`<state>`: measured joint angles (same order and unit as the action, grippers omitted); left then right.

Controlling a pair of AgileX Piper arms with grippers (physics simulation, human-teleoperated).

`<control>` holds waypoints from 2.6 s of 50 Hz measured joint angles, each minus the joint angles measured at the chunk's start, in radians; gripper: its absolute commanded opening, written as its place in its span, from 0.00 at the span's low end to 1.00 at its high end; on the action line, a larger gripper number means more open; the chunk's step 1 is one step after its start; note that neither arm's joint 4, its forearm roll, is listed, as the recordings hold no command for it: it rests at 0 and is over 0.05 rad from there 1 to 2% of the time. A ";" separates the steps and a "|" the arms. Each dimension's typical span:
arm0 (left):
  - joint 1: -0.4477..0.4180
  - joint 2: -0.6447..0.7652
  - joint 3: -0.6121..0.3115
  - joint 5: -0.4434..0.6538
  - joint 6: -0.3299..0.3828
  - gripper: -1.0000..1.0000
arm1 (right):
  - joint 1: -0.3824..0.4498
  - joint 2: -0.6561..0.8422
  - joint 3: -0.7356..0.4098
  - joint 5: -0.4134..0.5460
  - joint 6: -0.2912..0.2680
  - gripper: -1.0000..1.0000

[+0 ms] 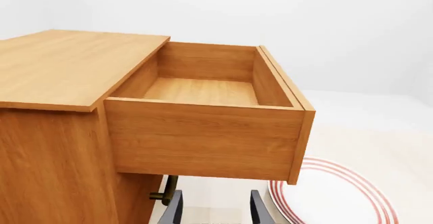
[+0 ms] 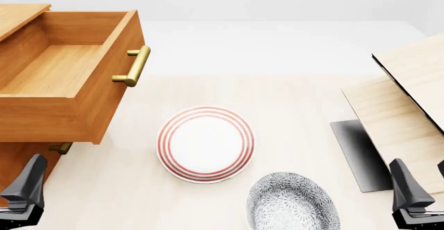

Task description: Close the top drawer of the cabinet.

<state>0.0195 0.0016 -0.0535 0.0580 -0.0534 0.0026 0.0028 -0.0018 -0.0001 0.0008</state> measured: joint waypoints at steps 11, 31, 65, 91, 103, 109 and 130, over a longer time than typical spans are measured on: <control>-0.021 0.002 -0.013 0.005 0.051 1.00 | -0.001 0.003 -0.002 -0.002 -0.003 1.00; -0.083 -0.001 -0.111 0.018 0.137 1.00 | -0.001 0.000 -0.003 0.002 -0.005 1.00; -0.219 0.139 -0.453 0.060 0.209 1.00 | -0.001 -0.001 -0.004 0.003 -0.002 1.00; -0.388 0.434 -0.768 0.092 0.272 1.00 | -0.001 -0.001 -0.004 0.003 -0.002 1.00; -0.447 0.565 -0.893 0.131 0.319 1.00 | -0.001 -0.001 -0.004 0.003 -0.002 1.00; -0.478 0.643 -0.955 0.149 0.332 1.00 | -0.001 -0.001 -0.004 0.003 -0.002 1.00; -0.587 0.918 -1.129 0.203 0.375 1.00 | -0.001 -0.001 -0.004 0.003 -0.002 1.00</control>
<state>-0.5675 0.9199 -1.1820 0.2613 0.3214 0.0017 0.0023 -0.0059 0.0033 -0.0009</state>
